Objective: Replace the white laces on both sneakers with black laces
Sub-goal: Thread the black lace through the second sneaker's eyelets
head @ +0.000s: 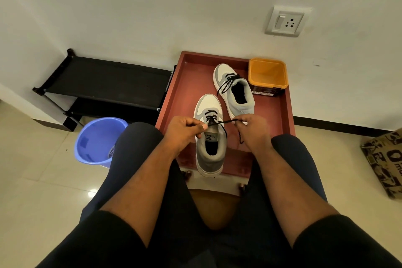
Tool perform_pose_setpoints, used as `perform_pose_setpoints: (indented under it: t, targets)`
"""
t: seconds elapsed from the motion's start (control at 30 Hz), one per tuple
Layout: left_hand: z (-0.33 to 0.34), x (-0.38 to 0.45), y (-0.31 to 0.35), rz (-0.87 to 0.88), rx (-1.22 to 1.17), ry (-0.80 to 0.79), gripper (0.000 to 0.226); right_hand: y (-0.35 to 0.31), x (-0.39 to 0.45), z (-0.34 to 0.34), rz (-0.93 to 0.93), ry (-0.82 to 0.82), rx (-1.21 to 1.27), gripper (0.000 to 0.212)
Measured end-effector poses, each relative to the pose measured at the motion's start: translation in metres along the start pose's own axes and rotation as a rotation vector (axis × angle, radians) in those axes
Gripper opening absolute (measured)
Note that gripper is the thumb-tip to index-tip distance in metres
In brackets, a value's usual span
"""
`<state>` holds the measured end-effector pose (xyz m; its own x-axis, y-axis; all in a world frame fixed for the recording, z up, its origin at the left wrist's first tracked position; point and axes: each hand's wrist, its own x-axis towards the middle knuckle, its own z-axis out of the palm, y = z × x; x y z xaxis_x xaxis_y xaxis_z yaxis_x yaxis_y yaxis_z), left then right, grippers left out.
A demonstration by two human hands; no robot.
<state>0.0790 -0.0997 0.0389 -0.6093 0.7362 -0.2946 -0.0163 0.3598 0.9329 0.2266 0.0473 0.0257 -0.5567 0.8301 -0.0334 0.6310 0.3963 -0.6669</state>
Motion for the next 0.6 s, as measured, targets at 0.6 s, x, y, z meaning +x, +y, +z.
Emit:
perform_pose_setpoints:
  t: [0.6]
  targets:
    - [0.016, -0.001, 0.006, -0.002, 0.039, -0.079, 0.018, -0.015, -0.013, 0.021, -0.424, -0.187, 0.076, 0.028]
